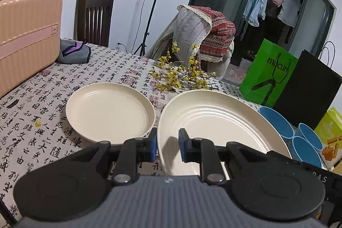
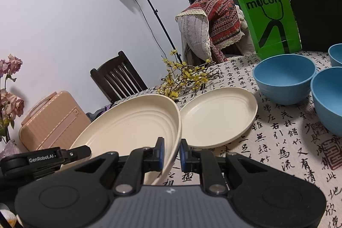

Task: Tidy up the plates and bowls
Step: 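Lift the cream plate with both grippers and carry it away from the other plates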

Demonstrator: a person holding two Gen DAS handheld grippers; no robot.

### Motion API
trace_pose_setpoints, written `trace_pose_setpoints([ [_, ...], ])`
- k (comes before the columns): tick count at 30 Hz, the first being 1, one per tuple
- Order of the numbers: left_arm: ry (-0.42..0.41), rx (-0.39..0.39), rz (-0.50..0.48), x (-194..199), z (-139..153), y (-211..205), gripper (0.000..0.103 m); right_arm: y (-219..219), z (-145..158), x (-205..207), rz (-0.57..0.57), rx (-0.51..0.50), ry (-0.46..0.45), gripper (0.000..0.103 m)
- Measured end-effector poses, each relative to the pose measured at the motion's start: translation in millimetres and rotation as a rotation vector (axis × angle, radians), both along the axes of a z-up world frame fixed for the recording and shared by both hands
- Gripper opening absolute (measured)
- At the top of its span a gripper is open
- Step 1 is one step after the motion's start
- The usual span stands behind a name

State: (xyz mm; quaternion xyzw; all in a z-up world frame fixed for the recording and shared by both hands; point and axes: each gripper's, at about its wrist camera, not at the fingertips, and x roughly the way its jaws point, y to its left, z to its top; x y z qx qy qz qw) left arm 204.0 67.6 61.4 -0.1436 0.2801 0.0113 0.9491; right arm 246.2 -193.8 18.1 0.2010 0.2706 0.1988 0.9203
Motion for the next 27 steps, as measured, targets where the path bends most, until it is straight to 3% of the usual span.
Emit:
trace_pose_setpoints([
  [27,-0.021,-0.013,-0.109,-40.6,-9.8,-46.7,0.019,-54.5,-11.3,-62.1,-0.072,0.017,-0.022,0.014],
])
